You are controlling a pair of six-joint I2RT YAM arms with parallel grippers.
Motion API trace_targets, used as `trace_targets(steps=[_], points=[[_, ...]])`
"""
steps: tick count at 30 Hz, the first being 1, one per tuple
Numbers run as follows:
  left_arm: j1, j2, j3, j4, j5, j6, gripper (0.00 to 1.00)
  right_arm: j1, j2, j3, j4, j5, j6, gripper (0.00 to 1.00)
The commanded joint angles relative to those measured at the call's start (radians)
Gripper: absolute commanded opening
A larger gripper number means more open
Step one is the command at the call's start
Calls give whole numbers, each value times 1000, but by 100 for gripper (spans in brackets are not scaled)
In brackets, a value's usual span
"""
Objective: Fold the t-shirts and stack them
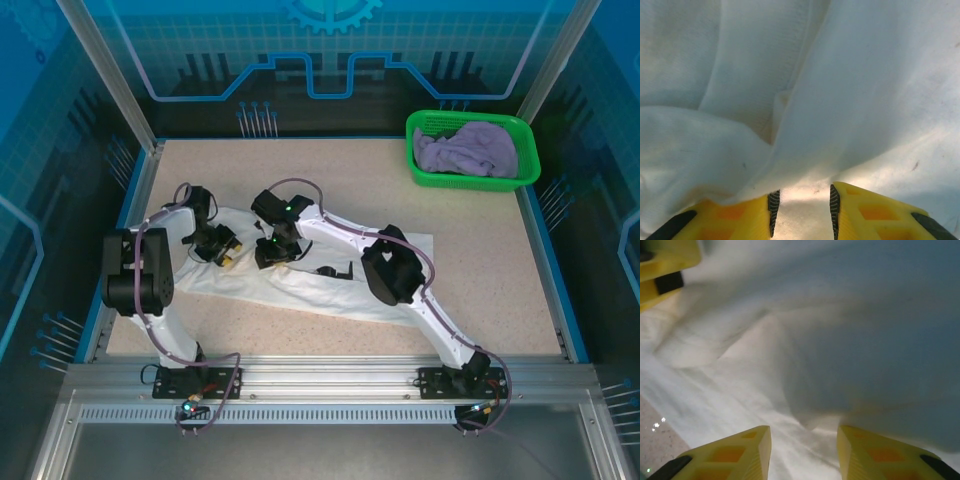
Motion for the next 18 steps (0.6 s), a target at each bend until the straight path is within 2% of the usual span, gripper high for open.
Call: trace_targets(steps=[1, 8, 18], points=[[2, 44, 12, -4, -12, 19, 36, -3, 42, 69, -46, 33, 43, 42], [2, 49, 2, 0, -10, 15, 36, -9, 91, 138, -77, 58, 78, 42], [1, 44, -3, -3, -18, 14, 36, -21, 123, 172, -86, 36, 100, 35]])
